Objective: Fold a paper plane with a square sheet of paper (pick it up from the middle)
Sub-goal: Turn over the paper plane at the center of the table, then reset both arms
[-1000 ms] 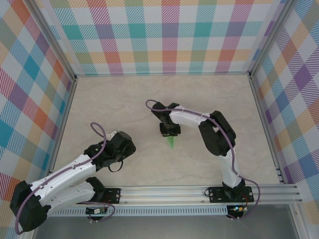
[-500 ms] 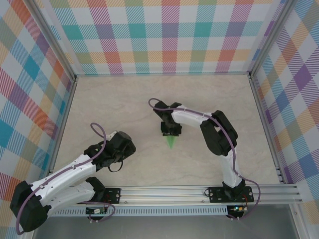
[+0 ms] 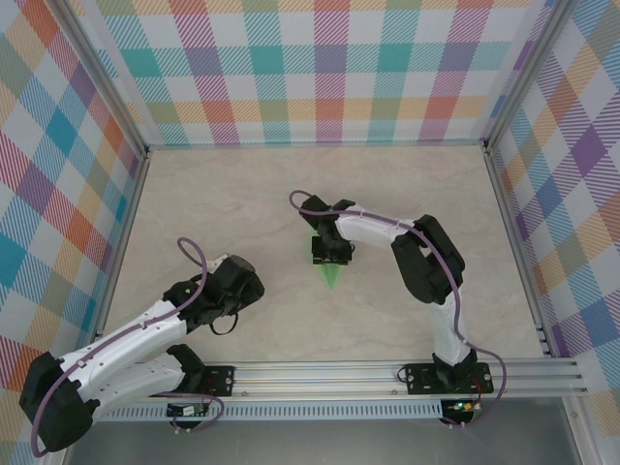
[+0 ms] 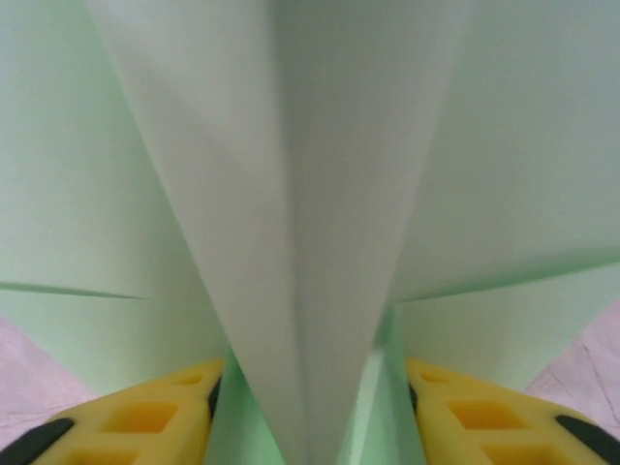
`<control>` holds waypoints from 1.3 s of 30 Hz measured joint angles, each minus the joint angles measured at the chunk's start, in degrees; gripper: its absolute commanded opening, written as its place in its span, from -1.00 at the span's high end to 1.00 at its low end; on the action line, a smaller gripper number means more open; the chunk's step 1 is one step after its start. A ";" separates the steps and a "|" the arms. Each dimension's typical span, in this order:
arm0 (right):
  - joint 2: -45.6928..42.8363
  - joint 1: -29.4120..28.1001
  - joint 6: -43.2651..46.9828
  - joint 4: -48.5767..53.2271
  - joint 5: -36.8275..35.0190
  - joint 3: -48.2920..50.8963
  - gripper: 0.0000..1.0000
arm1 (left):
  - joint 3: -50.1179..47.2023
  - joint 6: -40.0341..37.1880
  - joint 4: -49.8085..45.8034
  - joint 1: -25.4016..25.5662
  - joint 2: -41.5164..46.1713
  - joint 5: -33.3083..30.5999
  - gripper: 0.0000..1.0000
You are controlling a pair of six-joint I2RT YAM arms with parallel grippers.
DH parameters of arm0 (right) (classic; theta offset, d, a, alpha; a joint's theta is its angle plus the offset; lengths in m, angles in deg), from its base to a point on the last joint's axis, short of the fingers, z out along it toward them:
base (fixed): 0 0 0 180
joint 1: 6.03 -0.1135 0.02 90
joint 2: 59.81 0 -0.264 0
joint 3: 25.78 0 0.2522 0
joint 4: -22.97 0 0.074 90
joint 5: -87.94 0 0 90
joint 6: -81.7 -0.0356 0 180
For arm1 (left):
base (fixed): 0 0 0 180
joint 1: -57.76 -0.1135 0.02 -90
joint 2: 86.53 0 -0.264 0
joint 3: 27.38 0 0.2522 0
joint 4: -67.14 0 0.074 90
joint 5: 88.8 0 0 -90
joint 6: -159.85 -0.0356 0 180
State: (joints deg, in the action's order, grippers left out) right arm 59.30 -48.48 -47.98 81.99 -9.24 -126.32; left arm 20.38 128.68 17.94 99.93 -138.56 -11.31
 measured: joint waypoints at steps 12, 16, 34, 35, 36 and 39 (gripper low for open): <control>-15.63 0.09 2.23 2.58 -5.05 0.31 -0.37 | 1.97 -4.59 -0.46 0.00 -0.09 -0.92 -0.23; -26.36 0.09 2.69 1.79 -10.78 4.81 -0.40 | 2.43 -6.16 -0.68 0.00 -0.07 -2.25 -0.33; -50.60 15.96 8.50 -17.09 6.60 35.41 -0.36 | 3.56 -10.86 -3.91 -1.51 3.67 -11.52 -0.69; -47.12 15.93 8.22 -18.60 9.53 35.17 -0.37 | 3.56 -10.67 -3.91 -1.51 3.67 -11.26 -0.69; -43.23 15.78 7.85 -20.06 12.13 34.93 -0.39 | 3.56 -10.56 -3.87 -1.53 3.67 -10.86 -0.69; -34.49 14.73 7.34 -21.90 16.83 33.94 -0.42 | 3.56 -10.23 -3.78 -1.57 3.69 -9.60 -0.69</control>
State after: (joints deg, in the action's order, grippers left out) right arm 24.81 -33.75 -40.63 60.09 7.59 -92.38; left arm 23.94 118.45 14.16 98.36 -134.86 -20.91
